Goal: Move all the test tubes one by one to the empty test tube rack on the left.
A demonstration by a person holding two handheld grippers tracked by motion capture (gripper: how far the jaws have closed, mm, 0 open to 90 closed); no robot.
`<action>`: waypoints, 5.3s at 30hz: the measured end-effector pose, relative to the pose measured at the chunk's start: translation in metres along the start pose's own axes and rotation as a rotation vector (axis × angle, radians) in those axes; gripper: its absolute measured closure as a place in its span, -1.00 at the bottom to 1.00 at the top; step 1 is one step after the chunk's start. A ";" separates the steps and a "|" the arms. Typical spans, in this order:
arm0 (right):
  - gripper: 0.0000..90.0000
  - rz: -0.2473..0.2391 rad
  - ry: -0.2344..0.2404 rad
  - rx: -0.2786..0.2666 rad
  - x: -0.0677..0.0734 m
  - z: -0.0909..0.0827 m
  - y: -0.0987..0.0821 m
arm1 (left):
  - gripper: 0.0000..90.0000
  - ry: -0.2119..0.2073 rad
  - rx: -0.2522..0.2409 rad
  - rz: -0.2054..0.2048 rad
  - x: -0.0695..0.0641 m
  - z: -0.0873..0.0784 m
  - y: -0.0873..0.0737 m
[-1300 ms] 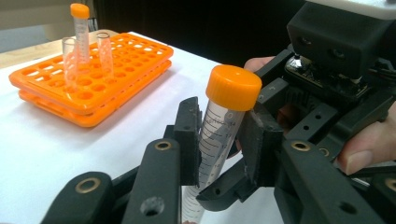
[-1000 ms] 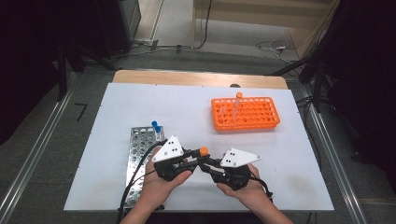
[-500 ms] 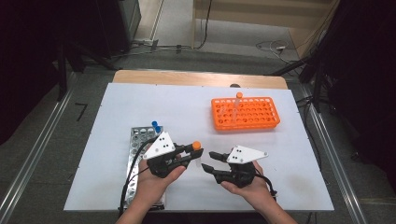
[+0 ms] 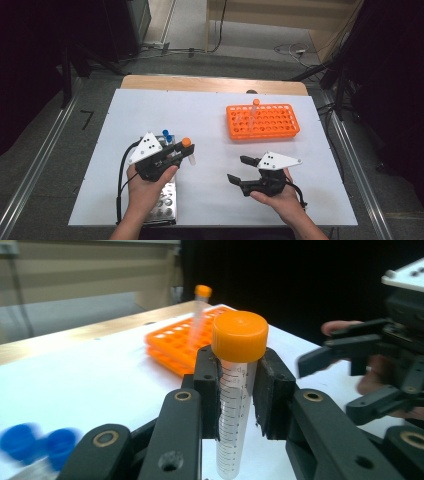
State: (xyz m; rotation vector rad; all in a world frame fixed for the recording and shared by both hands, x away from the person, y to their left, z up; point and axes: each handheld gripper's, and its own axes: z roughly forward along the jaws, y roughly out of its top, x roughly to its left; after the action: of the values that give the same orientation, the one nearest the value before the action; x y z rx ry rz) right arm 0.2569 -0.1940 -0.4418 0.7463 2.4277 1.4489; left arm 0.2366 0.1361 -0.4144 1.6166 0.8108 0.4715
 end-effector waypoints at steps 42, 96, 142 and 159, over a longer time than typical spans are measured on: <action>-0.60 0.066 -0.061 0.021 -0.031 -0.012 -0.013 | 0.62 0.233 0.075 0.013 0.033 -0.013 -0.022; -0.54 0.213 -0.297 -0.048 -0.127 -0.009 0.026 | -1.00 -0.014 0.018 -0.023 0.008 -0.012 -0.014; 0.62 0.250 -0.385 0.046 -0.190 0.079 0.035 | -1.00 -0.072 0.029 0.003 -0.017 0.000 -0.008; 0.62 0.197 -0.387 -0.068 -0.166 0.033 0.052 | -1.00 -0.083 0.039 0.014 -0.024 0.005 -0.008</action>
State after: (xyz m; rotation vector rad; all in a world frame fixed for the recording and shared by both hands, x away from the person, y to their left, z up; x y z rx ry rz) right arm 0.4276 -0.2361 -0.4250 1.1563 2.0504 1.2985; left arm 0.2223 0.1151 -0.4198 1.6678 0.7512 0.3979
